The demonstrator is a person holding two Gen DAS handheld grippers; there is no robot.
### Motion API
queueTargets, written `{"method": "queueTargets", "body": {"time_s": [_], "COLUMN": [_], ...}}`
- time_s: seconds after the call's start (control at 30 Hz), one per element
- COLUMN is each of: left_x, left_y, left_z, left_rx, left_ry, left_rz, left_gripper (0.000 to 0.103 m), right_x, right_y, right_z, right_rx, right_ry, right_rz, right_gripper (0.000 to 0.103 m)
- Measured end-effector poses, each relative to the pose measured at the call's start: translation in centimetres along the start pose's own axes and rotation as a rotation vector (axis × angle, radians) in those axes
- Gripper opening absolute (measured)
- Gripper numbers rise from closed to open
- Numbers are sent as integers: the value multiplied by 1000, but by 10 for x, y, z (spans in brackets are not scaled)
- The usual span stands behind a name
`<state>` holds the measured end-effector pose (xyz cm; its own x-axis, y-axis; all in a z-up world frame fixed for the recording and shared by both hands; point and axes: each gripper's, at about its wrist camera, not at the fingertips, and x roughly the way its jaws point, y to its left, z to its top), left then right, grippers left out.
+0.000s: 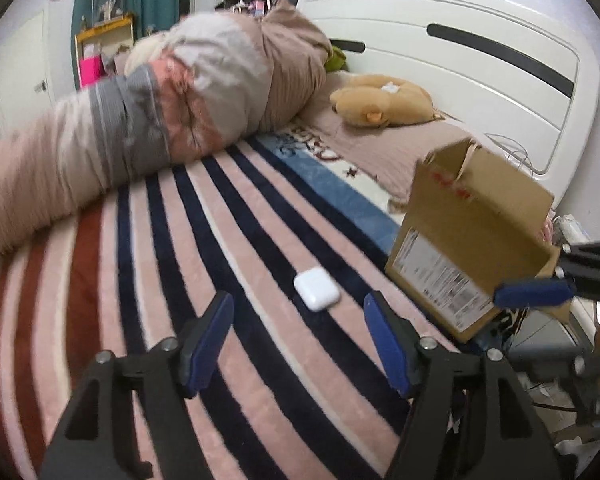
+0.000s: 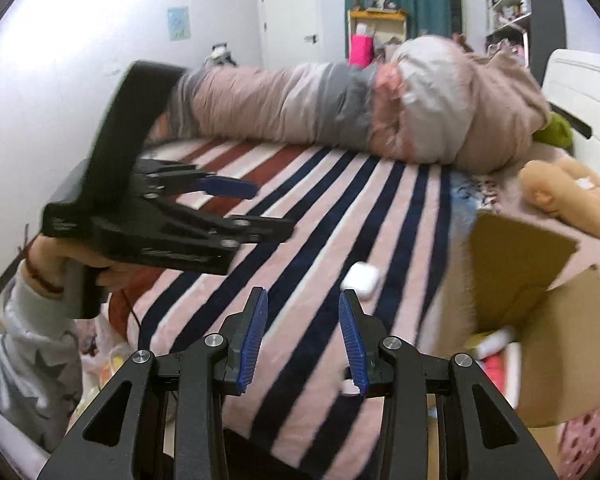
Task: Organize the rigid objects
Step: 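Grasp the white earbud case with the left gripper while the right grasps the tape roll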
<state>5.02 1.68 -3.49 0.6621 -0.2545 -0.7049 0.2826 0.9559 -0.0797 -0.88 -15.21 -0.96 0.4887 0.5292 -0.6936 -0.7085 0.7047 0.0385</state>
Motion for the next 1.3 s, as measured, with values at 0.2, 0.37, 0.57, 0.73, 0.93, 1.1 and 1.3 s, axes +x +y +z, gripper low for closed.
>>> {"method": "queueTargets", "body": {"time_s": [0.2,0.37,0.57,0.73,0.93,1.1,1.3], "left_x": [63,112,149,162,167,155,129], "left_y": [11,12,8,2,-3,1,9], "left_z": [-18,-21,-19,-9,-8,-14,-32], "left_rx": [-8,12,14,13,39,64,78], "left_ry": [60,116,139,131,125,127,155], "left_rz": [-85,-138,-197,-186,-146,-151,-181], "left_gripper": [65,65,65,65,52,43,42], "right_x": [55,87,107,106,110,106,108], "right_y": [7,-18,-22,-23,-23,-25,-26], "right_z": [-21,-48,-67,-68,-70,-70,-70], "right_rx": [22,114,92,96,69,86,103], "right_ry": [136,224,268,265,301,287,307], "right_rz": [-47,-128,-223,-302,-320,-311,-324], "right_gripper": [36,42,42,42,42,42,42]}}
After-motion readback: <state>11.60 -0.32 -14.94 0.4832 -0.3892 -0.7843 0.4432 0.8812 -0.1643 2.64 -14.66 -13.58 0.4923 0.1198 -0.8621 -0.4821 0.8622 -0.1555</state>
